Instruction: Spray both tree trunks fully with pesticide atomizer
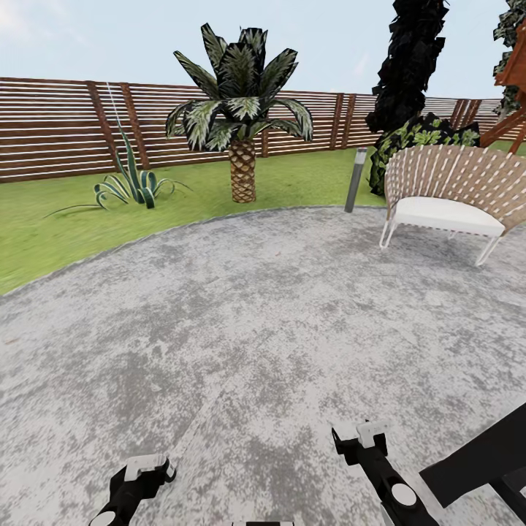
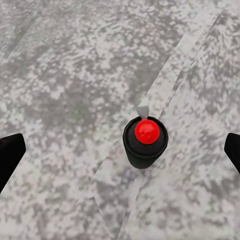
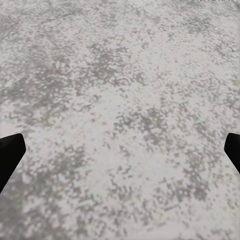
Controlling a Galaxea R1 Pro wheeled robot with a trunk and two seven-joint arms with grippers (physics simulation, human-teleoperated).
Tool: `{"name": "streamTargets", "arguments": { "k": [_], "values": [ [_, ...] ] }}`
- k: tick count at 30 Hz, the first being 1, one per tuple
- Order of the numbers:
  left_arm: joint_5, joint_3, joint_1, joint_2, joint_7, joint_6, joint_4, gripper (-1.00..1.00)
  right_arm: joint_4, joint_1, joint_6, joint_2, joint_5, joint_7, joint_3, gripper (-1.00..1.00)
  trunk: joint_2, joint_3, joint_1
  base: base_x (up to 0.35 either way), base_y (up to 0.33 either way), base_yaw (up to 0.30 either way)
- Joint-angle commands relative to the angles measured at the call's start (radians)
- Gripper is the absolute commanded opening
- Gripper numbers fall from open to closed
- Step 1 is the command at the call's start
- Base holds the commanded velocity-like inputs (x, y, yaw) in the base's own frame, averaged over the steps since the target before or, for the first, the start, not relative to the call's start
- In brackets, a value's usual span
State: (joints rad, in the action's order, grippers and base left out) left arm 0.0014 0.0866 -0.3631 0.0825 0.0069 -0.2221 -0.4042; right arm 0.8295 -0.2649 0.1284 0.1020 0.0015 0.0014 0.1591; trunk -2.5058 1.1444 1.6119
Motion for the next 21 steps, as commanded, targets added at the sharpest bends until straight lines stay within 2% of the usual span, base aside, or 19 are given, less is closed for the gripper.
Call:
{"name": "streamTargets", "arguments": {
  "k": [1, 5, 16, 18, 21],
  "values": [
    [0.0, 0.001, 0.0, -0.001, 0.001, -0.003, 0.001, 1.0, 0.0, 0.0, 0.003, 0.001, 0.0, 0.0, 0.002, 1.0, 0.0, 0.001, 0.0, 0.002, -0.001, 0.003],
    [0.001, 0.0, -0.001, -0.002, 0.001, -0.003, 0.0, 1.0, 0.0, 0.0, 0.003, 0.001, -0.001, -0.002, 0.002, 1.0, -0.001, 0.013, 0.001, 0.001, -0.001, 0.001],
    [0.003, 0.0, -0.002, -0.005, 0.002, -0.003, -0.049, 1.0, 0.002, 0.0, 0.004, 0.001, -0.001, -0.003, -0.003, 1.0, -0.004, 0.071, 0.006, 0.0, 0.0, 0.0],
    [0.003, 0.0, -0.002, -0.019, 0.002, -0.006, -0.093, 1.0, 0.002, 0.0, 0.004, 0.001, -0.001, -0.003, -0.004, 1.0, -0.004, 0.082, 0.007, 0.0, 0.0, 0.0],
    [0.003, 0.005, -0.002, -0.025, 0.003, -0.02, -0.107, 1.0, 0.002, 0.0, 0.004, 0.001, -0.001, -0.004, -0.004, 1.0, -0.005, 0.099, 0.008, 0.0, 0.0, 0.0]
  ]
}}
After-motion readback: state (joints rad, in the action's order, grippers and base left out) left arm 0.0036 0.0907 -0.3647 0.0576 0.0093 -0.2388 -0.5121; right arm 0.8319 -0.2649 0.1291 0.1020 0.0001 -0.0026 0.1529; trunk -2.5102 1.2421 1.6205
